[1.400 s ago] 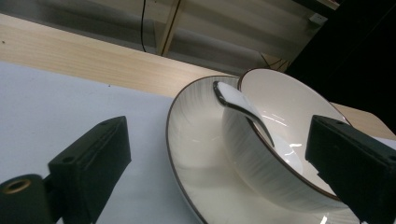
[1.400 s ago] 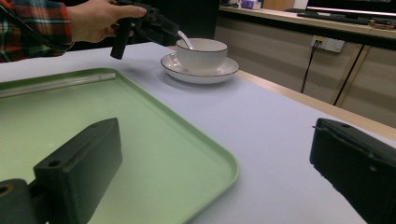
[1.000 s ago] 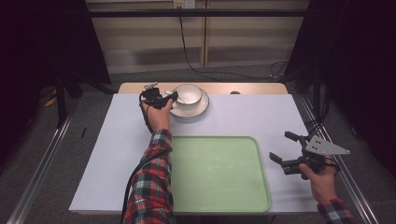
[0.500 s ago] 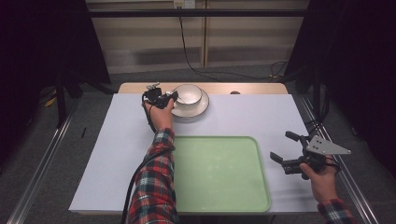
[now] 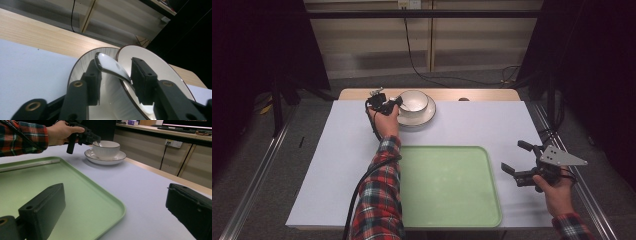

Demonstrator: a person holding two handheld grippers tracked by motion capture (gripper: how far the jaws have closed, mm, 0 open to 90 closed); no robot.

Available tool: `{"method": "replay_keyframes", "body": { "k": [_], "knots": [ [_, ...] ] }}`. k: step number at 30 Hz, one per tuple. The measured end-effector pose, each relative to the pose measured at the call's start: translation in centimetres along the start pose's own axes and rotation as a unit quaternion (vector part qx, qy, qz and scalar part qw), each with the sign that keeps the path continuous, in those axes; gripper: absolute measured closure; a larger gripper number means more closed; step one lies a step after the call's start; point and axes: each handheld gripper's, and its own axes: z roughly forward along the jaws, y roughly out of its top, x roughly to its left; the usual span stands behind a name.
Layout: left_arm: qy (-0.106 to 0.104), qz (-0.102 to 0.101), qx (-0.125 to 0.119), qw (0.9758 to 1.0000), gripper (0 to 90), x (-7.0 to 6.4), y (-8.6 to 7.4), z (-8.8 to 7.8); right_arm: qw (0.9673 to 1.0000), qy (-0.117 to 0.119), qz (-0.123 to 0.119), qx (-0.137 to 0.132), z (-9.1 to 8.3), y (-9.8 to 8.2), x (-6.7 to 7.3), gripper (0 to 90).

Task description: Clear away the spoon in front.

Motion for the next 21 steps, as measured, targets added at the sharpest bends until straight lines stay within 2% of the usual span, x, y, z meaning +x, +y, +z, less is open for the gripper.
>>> {"method": "replay_keyframes", "body": {
  "k": [1,7,8,11,16,21],
  "knots": [
    [-0.002,-0.006,-0.001,1.0000,64.2,-0.19,-0.05,0.06,1.0000,-0.003,0.001,0.000,-0.01,0.01,0.02,1.7],
    [0.008,0.012,-0.001,0.9999,69.3,-0.68,-0.01,0.27,1.0000,0.005,0.002,0.002,-0.04,0.04,-0.01,1.7],
    [0.006,0.009,-0.002,0.9999,69.6,-0.75,0.02,0.31,1.0000,0.006,0.002,0.002,-0.05,0.04,-0.01,1.7],
    [0.014,0.020,-0.003,0.9997,70.9,-0.72,0.22,0.33,1.0000,0.006,0.002,0.002,-0.08,0.04,-0.03,1.7],
    [0.016,0.026,-0.005,0.9995,73.3,-1.01,0.56,0.24,1.0000,0.007,0.002,0.003,-0.06,0.04,-0.01,1.7],
    [0.015,0.016,-0.006,0.9997,76.4,-1.01,0.92,0.08,1.0000,0.000,0.002,-0.001,0.01,0.05,0.02,1.7]
  ]
}}
